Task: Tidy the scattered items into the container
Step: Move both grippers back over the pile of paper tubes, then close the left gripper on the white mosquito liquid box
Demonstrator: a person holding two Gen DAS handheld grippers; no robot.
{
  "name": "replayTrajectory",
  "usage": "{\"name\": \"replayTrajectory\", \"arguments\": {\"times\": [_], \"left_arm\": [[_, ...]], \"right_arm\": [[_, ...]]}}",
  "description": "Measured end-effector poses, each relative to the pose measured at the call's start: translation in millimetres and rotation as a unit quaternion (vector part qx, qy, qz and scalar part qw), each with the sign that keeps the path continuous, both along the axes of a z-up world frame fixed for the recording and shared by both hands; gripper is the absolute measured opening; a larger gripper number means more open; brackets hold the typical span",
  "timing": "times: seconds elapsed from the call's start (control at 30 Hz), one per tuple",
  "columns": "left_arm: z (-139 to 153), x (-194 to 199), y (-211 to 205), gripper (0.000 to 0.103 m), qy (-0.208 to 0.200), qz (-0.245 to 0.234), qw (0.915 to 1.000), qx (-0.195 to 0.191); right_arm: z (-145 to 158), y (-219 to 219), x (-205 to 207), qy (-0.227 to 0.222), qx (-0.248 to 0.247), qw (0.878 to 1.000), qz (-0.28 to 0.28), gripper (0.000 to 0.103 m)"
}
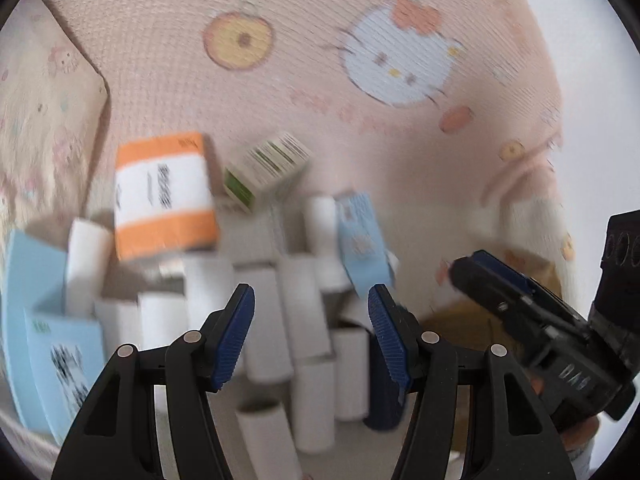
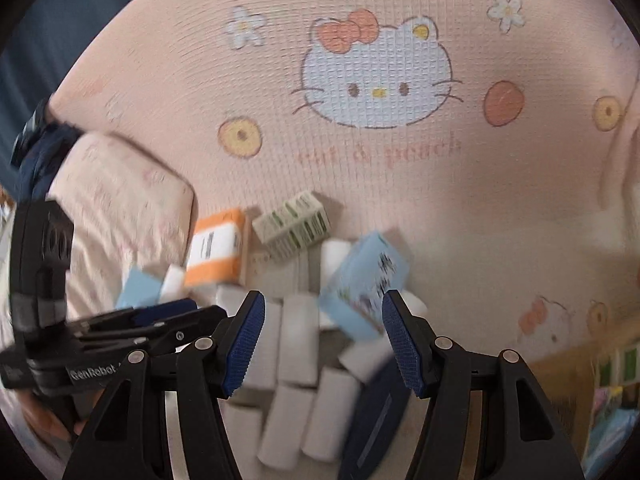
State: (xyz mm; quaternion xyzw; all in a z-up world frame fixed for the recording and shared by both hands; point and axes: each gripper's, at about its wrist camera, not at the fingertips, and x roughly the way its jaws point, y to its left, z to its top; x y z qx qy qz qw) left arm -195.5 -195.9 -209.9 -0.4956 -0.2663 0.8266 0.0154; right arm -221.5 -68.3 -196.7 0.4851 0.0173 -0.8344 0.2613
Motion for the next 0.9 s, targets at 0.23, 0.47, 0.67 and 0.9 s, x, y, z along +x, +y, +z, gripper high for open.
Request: {"name": "replayTrajectory", "arguments": {"times": [0.23,0.47,0.67,0.9], "left_arm": [[-14.1,-50.4,-37.5,0.063,-0.019,0.041,0.9959,0.078],[-35.4,-80.5,-46.6,0.063,-0.04,0.088,0.9864,0.133],[-57.7,-91.4,-59.9,0.063,-0.089,0.154,0.9704,0.163],[-76.3,-100.5,-60.8,0.059,-0.105,0.185,0.9572,0.196]], "right_arm": [[-15.5,-30.4,-72.9,-0.082,-0.028,0.996,-0.009,0.059],[-51.6,-54.1,-119.0,-0.148,-0.016,0.989,0.003,0.059],[-72.3,-56.2,-153.0,-0.19,-0.033,0.981,-0.023,0.059],[-85.1,-58.6,-175.4,-0.214,-0.076,0.973,-0.05,0.059]]}}
